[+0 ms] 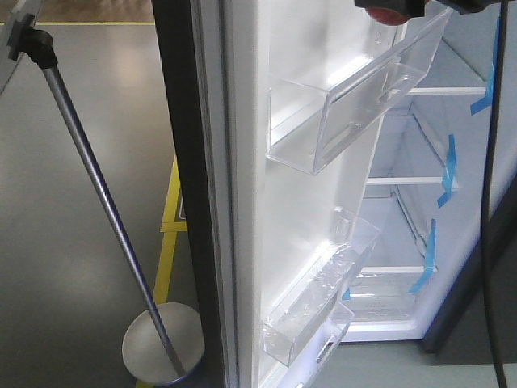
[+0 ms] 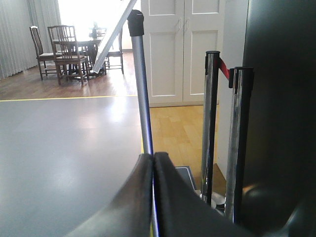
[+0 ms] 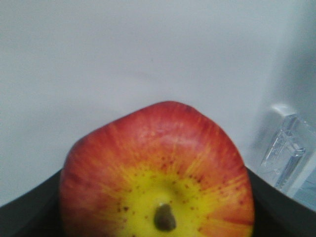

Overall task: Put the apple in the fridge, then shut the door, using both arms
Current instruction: 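Raise the right gripper with the apple over the upper door bin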

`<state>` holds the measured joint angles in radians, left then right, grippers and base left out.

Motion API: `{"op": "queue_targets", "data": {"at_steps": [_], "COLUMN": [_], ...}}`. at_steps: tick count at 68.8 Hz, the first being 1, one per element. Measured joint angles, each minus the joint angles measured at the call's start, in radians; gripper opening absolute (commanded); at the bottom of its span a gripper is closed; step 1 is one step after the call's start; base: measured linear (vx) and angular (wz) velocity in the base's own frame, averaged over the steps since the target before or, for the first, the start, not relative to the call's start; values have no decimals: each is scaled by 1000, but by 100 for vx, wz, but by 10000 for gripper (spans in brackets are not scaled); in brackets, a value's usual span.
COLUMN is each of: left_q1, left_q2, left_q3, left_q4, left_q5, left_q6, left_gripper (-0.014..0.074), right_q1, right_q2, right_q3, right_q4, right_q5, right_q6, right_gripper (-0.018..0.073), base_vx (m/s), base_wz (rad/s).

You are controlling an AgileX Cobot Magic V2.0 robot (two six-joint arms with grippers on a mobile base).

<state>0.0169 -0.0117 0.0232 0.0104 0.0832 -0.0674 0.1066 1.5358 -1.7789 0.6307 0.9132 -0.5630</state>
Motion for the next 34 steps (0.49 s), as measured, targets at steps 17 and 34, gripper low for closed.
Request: {"op": "queue_targets", "data": {"at_steps": [17, 34], "left_q1": [0, 0], "left_q2": [0, 0], "left_q3": [0, 0], "left_q4": [0, 0], "left_q5": [0, 0], "left_q6": [0, 0], "left_gripper": [-6, -6], "right_q1": [0, 0], "right_q2": [61, 72], "right_q3": [-3, -8], "right_q4": [0, 0], "right_q5": [-14, -28], "right_q6": [-12, -19], "right_gripper": [291, 473], "base_vx": [0, 0], "base_wz": [0, 0]}}
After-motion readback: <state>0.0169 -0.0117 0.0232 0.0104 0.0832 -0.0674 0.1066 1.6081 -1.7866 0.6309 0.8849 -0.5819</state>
